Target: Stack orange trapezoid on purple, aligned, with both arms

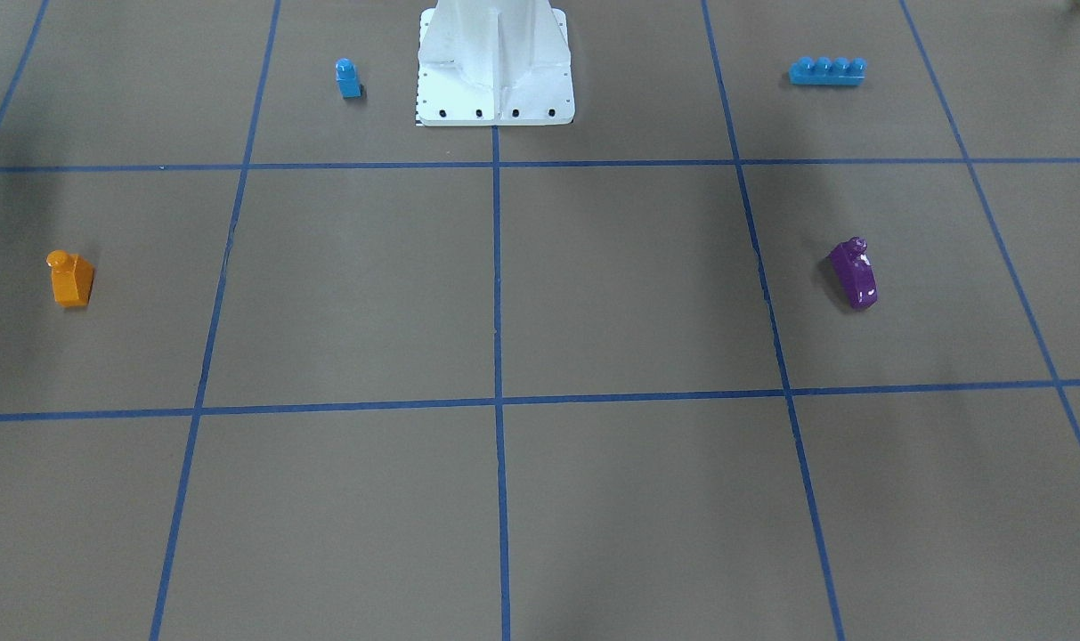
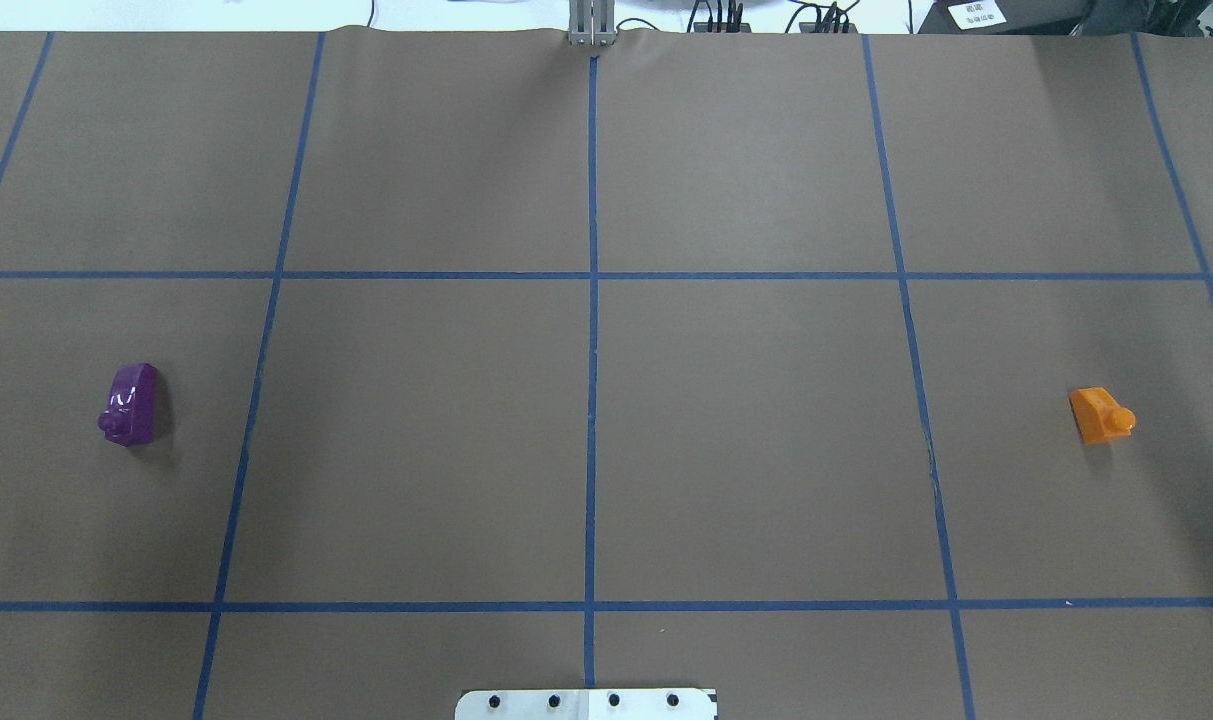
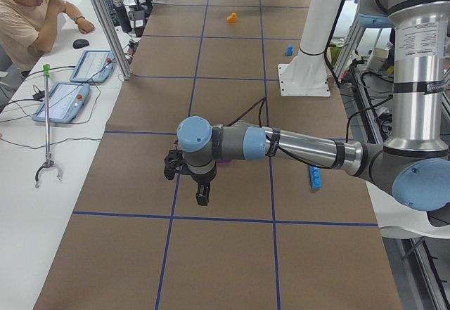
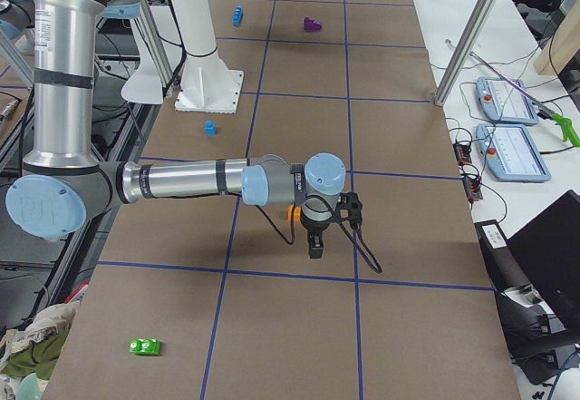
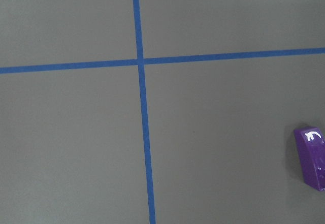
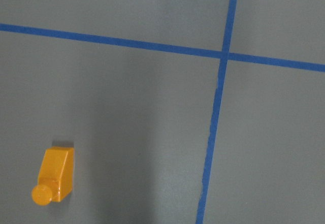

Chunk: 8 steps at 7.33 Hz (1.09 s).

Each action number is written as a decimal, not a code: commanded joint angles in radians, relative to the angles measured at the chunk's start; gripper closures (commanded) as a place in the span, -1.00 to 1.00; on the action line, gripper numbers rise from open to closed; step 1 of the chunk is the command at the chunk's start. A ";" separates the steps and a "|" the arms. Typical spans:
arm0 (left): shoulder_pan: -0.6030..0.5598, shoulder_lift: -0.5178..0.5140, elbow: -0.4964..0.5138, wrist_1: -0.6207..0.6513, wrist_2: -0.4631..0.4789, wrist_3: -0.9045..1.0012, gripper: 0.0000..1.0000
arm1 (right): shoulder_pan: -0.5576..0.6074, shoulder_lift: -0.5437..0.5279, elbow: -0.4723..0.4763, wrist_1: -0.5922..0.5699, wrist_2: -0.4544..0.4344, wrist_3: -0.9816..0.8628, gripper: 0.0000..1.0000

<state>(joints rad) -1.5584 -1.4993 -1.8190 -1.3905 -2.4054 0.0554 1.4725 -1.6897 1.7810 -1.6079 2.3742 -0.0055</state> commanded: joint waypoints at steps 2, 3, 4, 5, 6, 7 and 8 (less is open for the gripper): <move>0.003 -0.002 -0.003 0.002 0.078 0.000 -1.00 | 0.035 0.004 0.009 0.000 -0.007 0.012 -1.00; 0.003 0.004 -0.012 -0.005 0.087 0.000 -1.00 | 0.038 0.004 0.017 0.000 -0.001 0.012 -1.00; 0.004 0.010 -0.008 -0.005 0.089 0.007 -1.00 | 0.038 0.002 0.018 -0.001 0.002 0.012 -1.00; 0.004 0.020 0.003 -0.016 0.089 0.014 -1.00 | 0.038 -0.001 0.014 -0.001 0.002 0.013 -1.00; 0.006 0.028 0.015 -0.066 0.074 0.002 -1.00 | 0.038 -0.005 0.017 -0.001 0.008 0.010 -1.00; 0.012 0.033 0.039 -0.123 0.049 0.003 -1.00 | 0.038 -0.010 0.006 -0.001 0.034 0.010 -1.00; 0.074 0.036 0.050 -0.155 -0.012 -0.008 -1.00 | 0.038 -0.010 0.009 0.000 0.036 0.001 -1.00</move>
<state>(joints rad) -1.5341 -1.4688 -1.7871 -1.4956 -2.3602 0.0566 1.5109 -1.6974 1.7911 -1.6088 2.3992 0.0029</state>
